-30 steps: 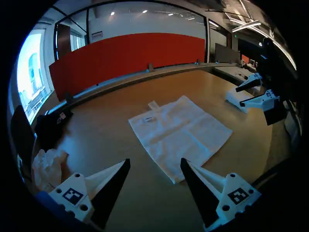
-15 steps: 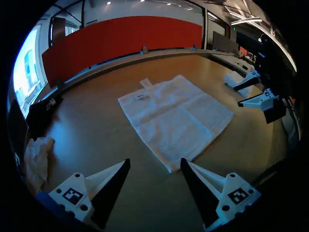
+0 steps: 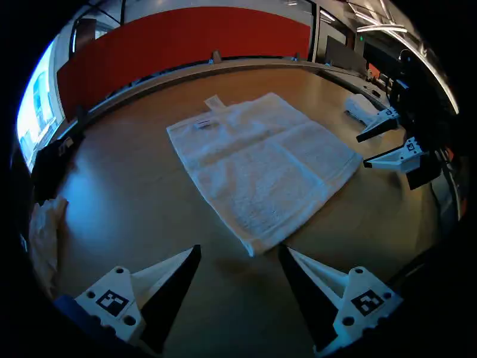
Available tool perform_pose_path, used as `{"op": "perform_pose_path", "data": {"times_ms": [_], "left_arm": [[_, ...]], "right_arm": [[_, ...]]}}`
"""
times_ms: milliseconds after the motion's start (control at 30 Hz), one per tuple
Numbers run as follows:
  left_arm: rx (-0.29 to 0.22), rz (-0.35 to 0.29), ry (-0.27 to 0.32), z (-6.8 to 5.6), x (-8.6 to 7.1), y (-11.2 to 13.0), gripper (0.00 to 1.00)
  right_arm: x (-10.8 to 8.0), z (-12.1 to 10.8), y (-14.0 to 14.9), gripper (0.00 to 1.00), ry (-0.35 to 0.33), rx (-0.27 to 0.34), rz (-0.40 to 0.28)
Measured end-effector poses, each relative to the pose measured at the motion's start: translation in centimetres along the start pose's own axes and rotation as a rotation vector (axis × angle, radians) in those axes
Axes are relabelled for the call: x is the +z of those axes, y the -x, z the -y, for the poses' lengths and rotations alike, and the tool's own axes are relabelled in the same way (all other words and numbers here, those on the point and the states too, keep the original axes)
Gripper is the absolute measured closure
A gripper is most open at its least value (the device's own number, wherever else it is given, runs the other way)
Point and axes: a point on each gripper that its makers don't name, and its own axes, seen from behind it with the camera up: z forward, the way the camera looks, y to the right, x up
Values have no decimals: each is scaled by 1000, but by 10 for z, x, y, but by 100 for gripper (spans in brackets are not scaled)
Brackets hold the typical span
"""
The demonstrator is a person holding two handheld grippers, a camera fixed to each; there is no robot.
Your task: Fold towel
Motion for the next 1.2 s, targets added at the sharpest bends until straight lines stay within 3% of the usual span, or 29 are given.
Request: {"op": "perform_pose_path", "data": {"times_ms": [200, 367, 767, 967, 1200], "left_arm": [[0, 14, 5, -3, 4, 3, 4], [-14, 36, 3, -4, 5, 6, 5], [-43, 54, -19, -1, 6, 6, 33], [-42, 64, -18, -6, 6, 5, 37], [-30, 78, -29, -8, 8, 4, 44]], "right_arm": [[3, 0, 1, 10, -12, 3, -2], [4, 1, 3, 24, -29, 5, 1], [8, 3, 7, 46, -45, 17, 10], [7, 3, 8, 48, -46, 25, 10], [6, 1, 8, 63, -39, 45, 10]]}}
